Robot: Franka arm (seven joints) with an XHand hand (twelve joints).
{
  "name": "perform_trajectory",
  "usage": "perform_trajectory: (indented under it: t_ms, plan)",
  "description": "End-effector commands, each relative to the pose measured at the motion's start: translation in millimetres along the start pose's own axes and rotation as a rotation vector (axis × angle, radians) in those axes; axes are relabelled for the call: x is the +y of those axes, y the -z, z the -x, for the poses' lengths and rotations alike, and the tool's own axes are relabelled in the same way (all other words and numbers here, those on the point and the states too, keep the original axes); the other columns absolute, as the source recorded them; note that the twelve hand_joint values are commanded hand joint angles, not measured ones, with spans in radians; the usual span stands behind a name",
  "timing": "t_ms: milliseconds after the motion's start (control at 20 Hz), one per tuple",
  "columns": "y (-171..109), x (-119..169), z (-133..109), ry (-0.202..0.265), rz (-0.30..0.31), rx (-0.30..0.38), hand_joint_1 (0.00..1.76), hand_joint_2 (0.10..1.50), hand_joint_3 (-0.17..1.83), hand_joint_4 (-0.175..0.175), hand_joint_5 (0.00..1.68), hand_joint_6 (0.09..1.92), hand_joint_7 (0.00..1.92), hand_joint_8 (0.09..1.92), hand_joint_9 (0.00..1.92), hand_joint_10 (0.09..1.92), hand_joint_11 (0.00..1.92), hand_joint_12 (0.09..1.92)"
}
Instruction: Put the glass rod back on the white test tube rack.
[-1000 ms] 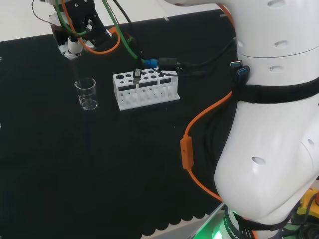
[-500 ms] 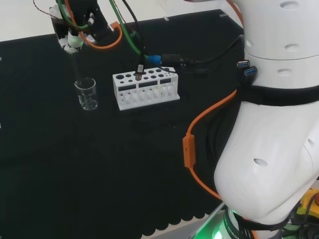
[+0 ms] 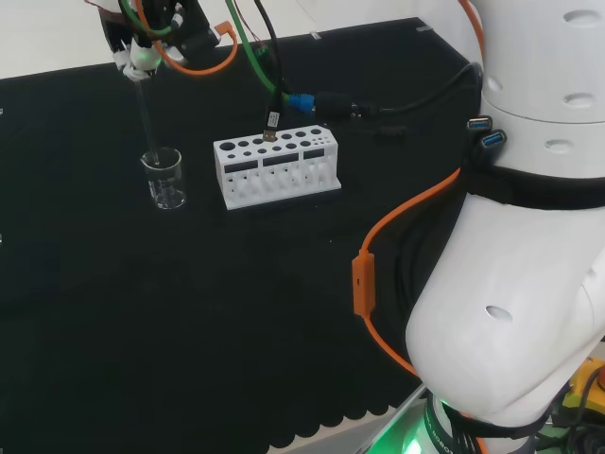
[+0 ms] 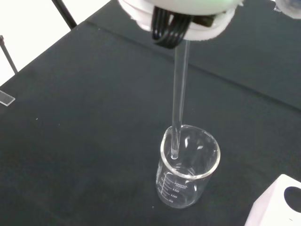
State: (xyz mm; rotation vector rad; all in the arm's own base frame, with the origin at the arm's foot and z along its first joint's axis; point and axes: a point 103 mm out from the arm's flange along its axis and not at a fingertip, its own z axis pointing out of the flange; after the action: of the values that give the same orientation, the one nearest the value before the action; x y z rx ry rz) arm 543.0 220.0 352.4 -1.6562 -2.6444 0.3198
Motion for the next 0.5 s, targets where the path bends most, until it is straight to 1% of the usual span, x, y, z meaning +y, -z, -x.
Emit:
perform_trajectory:
  t_ms: [50,200,500]
  plan:
    - [18.1,-18.1,18.6,-0.024,0.045,0.020,1.32,0.74,0.53,-0.175,1.15,0.58,1.33,0.77,1.84,0.25,1.58,0.69]
    - [22.5,-25.1,30.1,-0.036,0.056,0.034,1.32,0.74,0.53,-0.175,1.15,0.58,1.33,0.77,1.84,0.25,1.58,0.69]
    - [25.2,-36.7,54.7,-0.070,0.078,0.040,1.32,0.74,0.53,-0.175,1.15,0.58,1.33,0.77,1.84,0.26,1.58,0.69]
